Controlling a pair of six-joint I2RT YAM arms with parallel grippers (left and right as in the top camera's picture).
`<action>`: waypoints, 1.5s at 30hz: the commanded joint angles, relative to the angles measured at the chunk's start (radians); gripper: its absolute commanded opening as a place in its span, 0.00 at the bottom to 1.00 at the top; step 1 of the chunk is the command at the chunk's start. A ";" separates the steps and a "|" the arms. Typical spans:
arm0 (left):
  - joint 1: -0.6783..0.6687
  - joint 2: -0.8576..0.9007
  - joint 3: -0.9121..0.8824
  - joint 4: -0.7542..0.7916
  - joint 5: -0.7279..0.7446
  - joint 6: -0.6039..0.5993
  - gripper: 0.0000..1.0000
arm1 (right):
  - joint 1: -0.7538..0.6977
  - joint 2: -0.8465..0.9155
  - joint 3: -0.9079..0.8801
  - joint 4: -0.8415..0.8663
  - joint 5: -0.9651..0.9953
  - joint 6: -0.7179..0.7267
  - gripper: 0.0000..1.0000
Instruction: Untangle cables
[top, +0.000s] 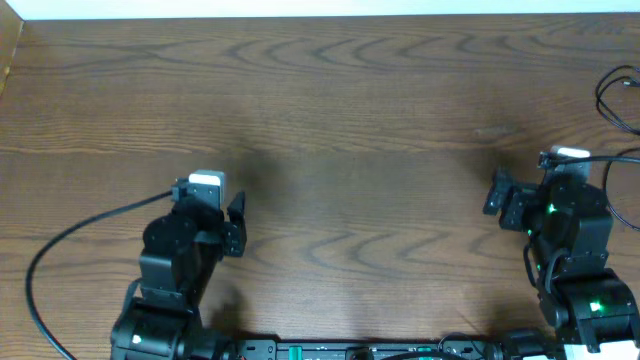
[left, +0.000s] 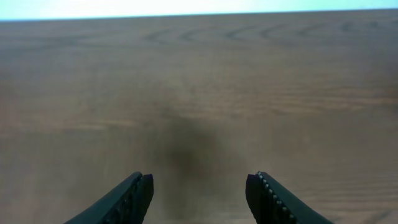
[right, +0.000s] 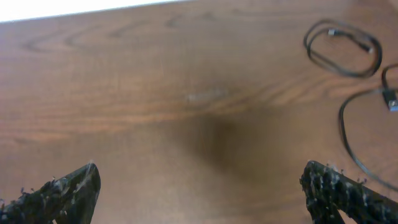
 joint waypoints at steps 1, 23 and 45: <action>0.005 -0.088 -0.046 0.000 -0.022 -0.032 0.54 | 0.008 -0.035 -0.013 -0.025 0.016 0.027 0.99; 0.005 -0.110 -0.059 -0.027 -0.032 -0.022 0.54 | 0.008 -0.034 -0.026 -0.117 0.010 0.041 0.99; 0.005 -0.110 -0.059 -0.027 -0.032 -0.021 0.54 | 0.008 -0.034 -0.026 -0.188 0.009 0.041 0.99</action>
